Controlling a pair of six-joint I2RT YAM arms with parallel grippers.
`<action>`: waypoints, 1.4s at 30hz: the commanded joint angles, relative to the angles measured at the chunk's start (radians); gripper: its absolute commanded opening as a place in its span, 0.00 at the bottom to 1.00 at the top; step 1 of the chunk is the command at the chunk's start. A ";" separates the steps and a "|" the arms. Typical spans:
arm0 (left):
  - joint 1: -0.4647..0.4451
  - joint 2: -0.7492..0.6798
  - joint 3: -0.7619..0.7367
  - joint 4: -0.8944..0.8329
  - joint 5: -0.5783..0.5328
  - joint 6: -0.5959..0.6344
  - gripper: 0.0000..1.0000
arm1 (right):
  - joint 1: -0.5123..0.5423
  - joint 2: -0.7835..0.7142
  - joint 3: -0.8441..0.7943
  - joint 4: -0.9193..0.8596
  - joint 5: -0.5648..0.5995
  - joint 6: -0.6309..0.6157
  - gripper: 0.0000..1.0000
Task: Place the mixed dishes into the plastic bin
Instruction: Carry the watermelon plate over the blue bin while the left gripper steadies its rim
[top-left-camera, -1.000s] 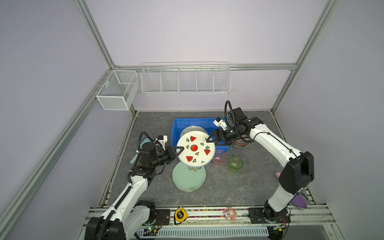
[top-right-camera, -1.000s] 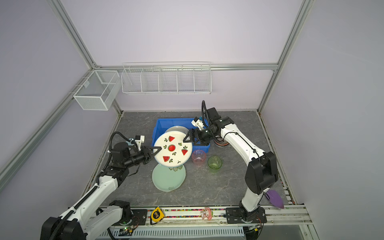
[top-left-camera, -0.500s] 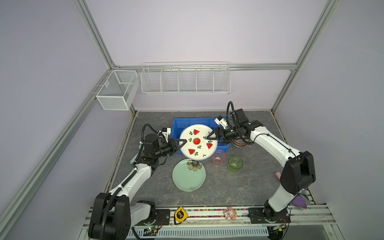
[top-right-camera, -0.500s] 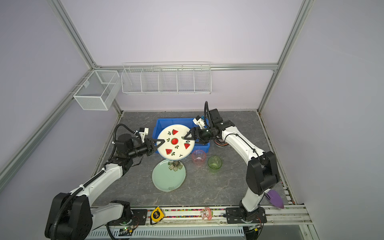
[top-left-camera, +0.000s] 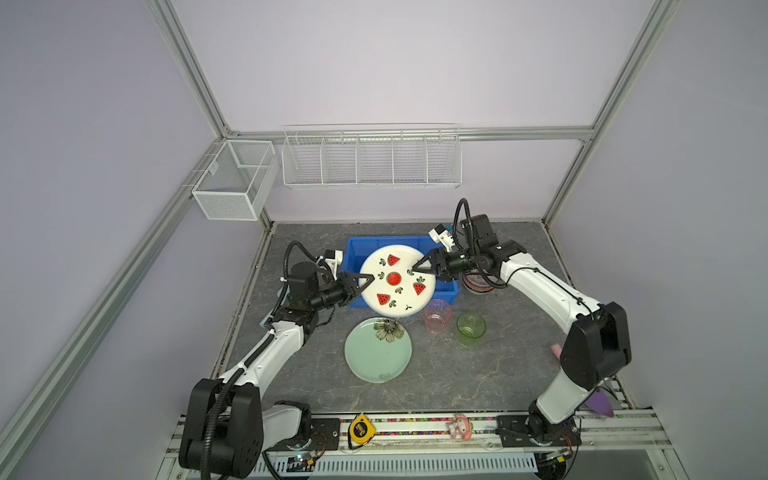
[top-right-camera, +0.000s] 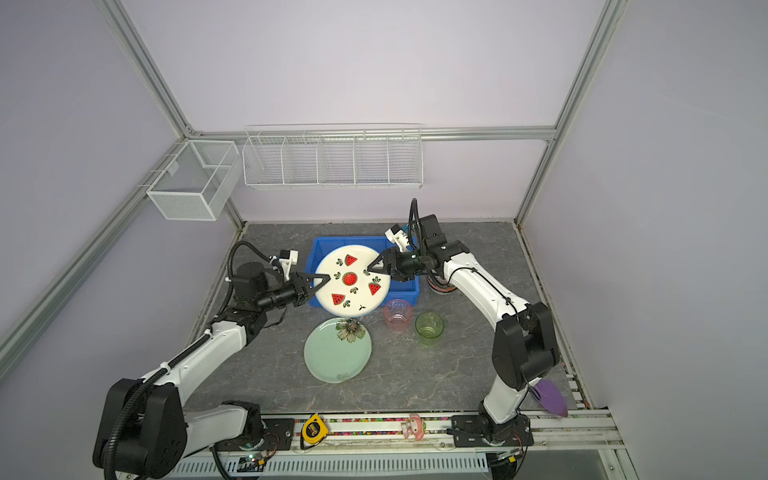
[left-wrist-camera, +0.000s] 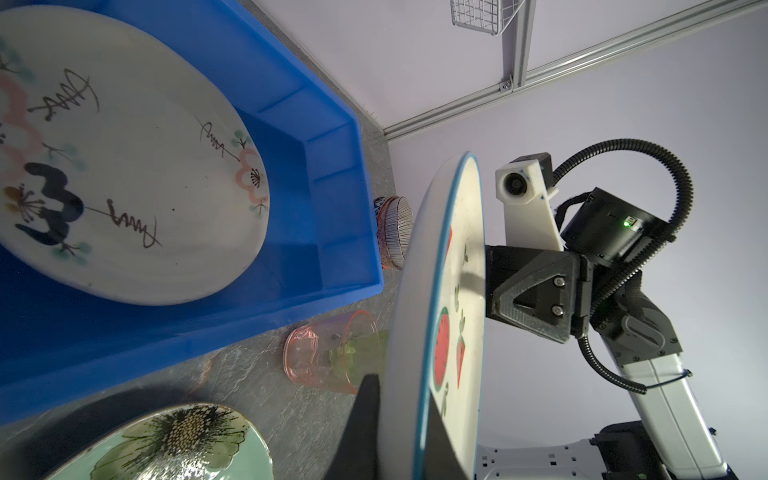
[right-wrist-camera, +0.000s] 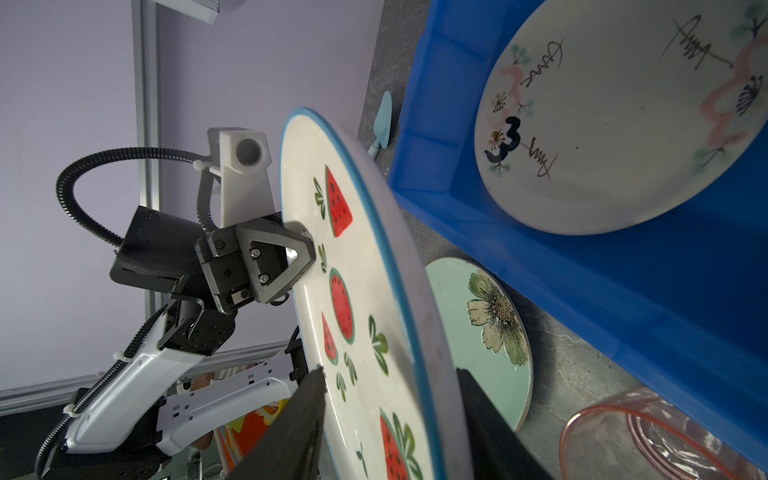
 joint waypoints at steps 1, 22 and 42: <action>-0.005 0.006 0.055 0.052 0.019 0.015 0.00 | -0.001 0.000 -0.013 0.026 -0.003 0.008 0.48; -0.004 0.023 0.033 0.019 -0.037 0.024 0.00 | -0.022 -0.054 -0.089 0.121 -0.035 0.069 0.11; -0.017 0.005 -0.010 -0.016 -0.105 0.041 0.35 | -0.023 -0.035 -0.057 0.139 -0.058 0.091 0.07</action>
